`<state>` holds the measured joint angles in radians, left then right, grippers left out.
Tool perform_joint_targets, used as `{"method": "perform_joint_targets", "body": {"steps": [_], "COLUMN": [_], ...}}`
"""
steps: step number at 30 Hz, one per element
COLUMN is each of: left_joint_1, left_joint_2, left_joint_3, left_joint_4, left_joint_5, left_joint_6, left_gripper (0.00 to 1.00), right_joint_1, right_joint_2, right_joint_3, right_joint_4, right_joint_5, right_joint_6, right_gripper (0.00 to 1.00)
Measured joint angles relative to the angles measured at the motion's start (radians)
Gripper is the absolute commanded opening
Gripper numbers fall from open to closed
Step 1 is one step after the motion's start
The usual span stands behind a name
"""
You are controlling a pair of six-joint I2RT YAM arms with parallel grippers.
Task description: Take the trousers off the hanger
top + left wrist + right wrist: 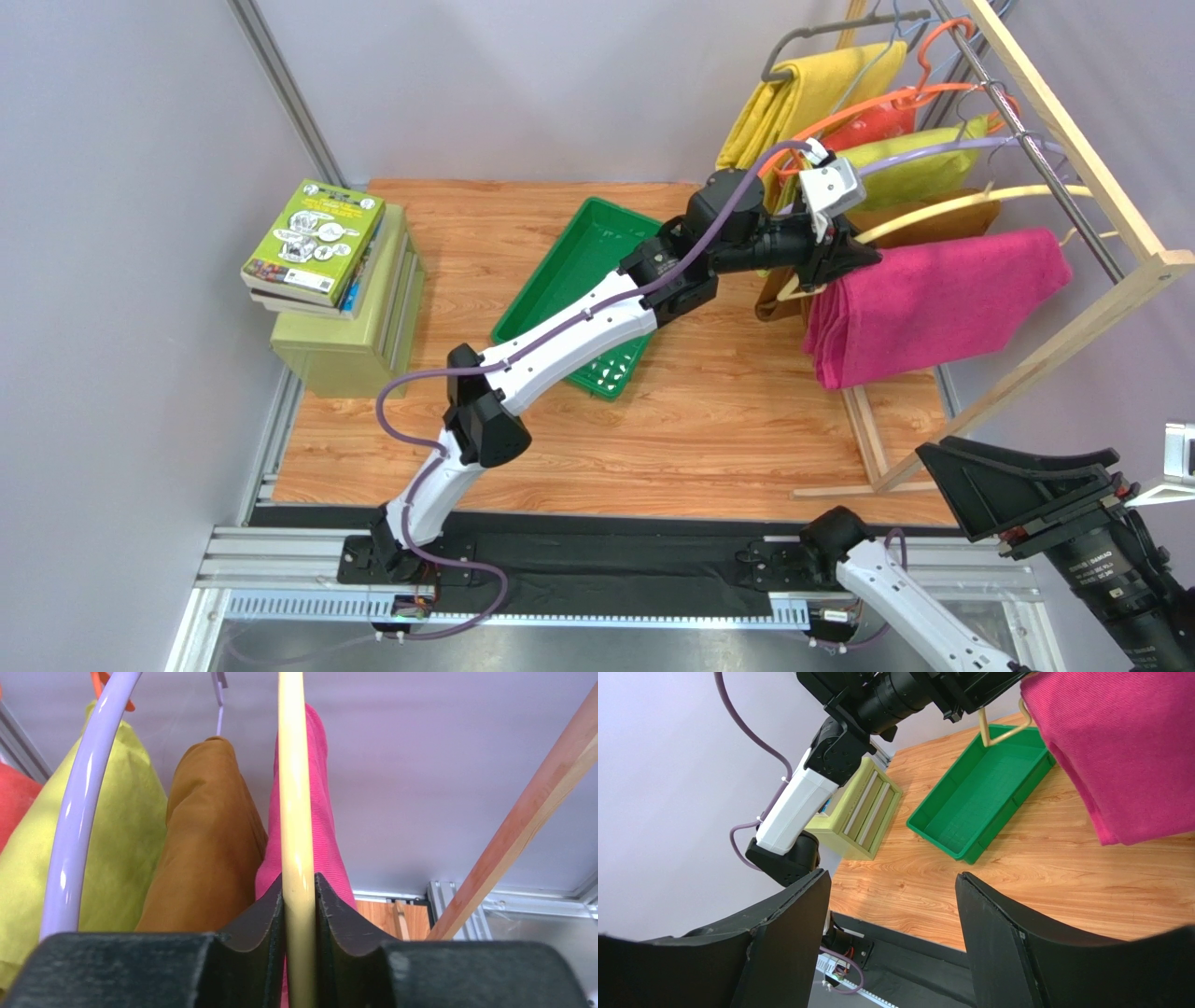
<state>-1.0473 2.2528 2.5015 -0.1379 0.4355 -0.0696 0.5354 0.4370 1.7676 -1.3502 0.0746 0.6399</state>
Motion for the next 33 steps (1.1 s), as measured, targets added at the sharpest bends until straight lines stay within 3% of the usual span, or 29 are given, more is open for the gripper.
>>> {"method": "perform_joint_targets", "body": {"steps": [1, 2, 11, 20, 24, 29, 33], "left_joint_1": [-0.006, -0.009, -0.020, -0.031, -0.031, -0.031, -0.032], "left_joint_2": [0.006, 0.008, 0.013, 0.003, -0.005, -0.071, -0.107], "left_joint_3": [0.006, 0.009, 0.011, -0.021, -0.048, -0.149, -0.167], "left_joint_4": [0.009, 0.011, 0.031, 0.108, 0.137, 0.157, 0.112], "left_joint_5": [-0.004, -0.010, -0.038, -0.036, -0.021, -0.002, 0.023], "left_joint_6": [-0.002, -0.013, -0.092, -0.286, -0.344, -0.365, -0.362], "left_gripper": [0.04, 0.00, 0.00, 0.00, 0.00, 0.00, 0.00], "right_joint_1": [0.000, 0.000, 0.000, 0.000, 0.000, -0.008, -0.097], "right_joint_2": [-0.001, -0.001, -0.006, -0.007, -0.007, 0.021, 0.119], "right_joint_3": [0.001, 0.001, 0.001, 0.001, -0.009, -0.024, -0.033], "right_joint_4": [0.000, 0.000, 0.000, 0.000, 0.000, 0.002, 0.027], "right_joint_5": [-0.002, -0.003, -0.005, 0.007, 0.073, 0.176, 0.200], "right_joint_6": [0.001, 0.002, 0.003, 0.004, 0.021, 0.024, -0.002], "right_gripper": [0.71, 0.71, 0.71, 0.70, 0.63, 0.64, 0.65]}}
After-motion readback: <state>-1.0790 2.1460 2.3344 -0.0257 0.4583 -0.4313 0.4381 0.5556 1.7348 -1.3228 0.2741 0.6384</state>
